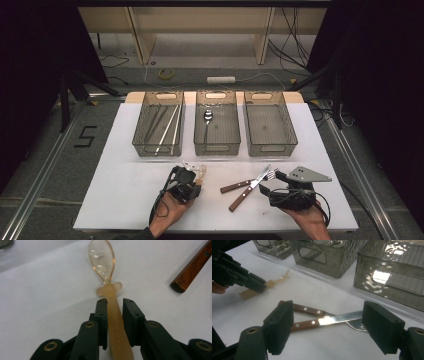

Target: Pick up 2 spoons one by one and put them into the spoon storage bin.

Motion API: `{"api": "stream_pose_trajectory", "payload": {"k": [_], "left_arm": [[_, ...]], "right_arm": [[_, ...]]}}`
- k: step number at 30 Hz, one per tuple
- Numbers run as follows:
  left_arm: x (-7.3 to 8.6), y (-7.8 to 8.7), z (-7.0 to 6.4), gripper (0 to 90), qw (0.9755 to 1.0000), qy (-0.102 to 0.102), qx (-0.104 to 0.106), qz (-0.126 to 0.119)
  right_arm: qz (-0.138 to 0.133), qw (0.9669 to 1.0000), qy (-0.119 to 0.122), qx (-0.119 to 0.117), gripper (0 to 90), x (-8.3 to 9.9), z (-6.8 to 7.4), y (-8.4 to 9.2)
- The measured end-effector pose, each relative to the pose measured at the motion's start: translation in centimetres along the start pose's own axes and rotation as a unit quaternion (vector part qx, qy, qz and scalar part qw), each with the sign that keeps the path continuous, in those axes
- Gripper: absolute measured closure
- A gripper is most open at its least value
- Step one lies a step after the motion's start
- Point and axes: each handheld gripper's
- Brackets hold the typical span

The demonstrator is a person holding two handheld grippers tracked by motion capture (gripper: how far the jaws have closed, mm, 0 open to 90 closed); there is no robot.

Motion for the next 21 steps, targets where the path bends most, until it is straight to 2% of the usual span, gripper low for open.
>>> {"api": "stream_pose_trajectory", "payload": {"k": [8, 21], "left_arm": [[-0.3, 0.4, 0.4, 76.8, 0.9998, 0.001, 0.016, -0.01], [-0.7, 1.2, 1.0, 76.8, 0.9993, 0.001, 0.024, -0.028]], "right_arm": [[0.0, 1.0, 0.0, -0.001, 26.9, 0.0, 0.0, 0.0], [-0.001, 1.0, 0.0, -0.001, 26.9, 0.0, 0.0, 0.0]]}}
Point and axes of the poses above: each handheld gripper's, and its own axes: y roughly backward along the jaws, x roughly out of its underside, z roughly to its left, and after that the axes turned 2 degrees about z, right-handed
